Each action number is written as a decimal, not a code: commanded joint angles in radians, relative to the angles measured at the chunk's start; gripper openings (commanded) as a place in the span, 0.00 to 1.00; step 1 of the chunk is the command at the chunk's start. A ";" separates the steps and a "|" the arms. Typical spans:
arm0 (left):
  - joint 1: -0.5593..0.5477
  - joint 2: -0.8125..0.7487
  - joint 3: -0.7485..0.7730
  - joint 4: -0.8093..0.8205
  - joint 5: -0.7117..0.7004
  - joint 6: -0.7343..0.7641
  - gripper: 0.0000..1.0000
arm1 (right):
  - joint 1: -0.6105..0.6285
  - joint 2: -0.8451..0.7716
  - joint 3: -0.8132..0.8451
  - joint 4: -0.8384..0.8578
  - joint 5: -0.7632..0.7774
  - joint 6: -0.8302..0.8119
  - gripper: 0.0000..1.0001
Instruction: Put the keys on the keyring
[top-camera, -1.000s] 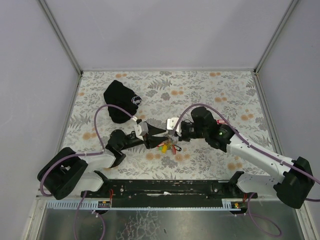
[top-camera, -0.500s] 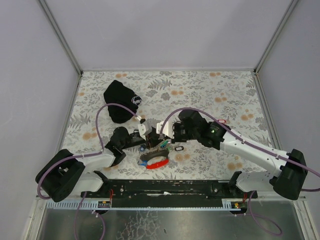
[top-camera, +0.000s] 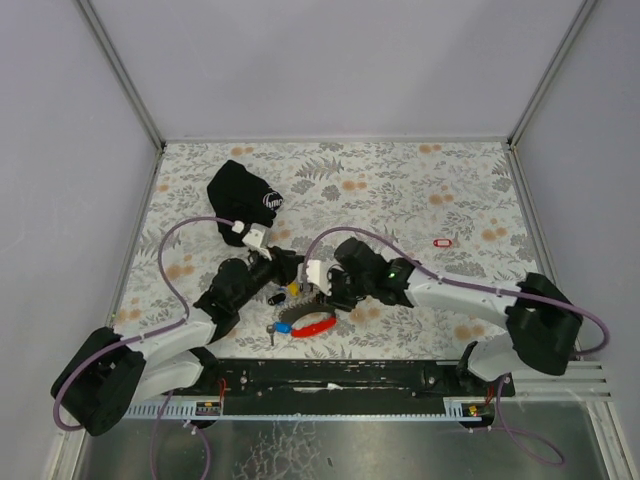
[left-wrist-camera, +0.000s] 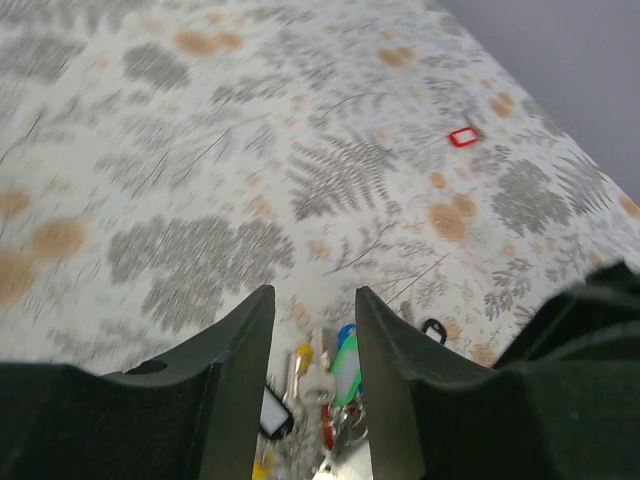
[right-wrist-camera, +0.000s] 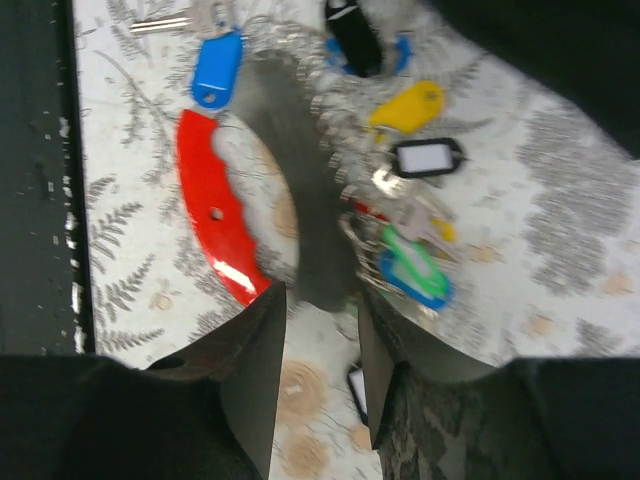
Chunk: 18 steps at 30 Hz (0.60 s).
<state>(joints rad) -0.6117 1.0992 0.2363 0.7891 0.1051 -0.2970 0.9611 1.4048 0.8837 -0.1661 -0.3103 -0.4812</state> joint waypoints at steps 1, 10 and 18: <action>0.026 -0.100 -0.033 -0.275 -0.206 -0.187 0.39 | 0.086 0.088 -0.007 0.173 -0.060 0.106 0.43; 0.040 -0.259 -0.124 -0.488 -0.225 -0.367 0.43 | 0.149 0.282 0.010 0.254 0.038 0.198 0.43; 0.037 -0.112 -0.137 -0.345 -0.068 -0.432 0.43 | 0.041 0.297 -0.058 0.180 0.140 0.254 0.42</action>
<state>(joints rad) -0.5804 0.9268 0.1059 0.3515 -0.0456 -0.6769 1.0805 1.7134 0.8772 0.0570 -0.2695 -0.2760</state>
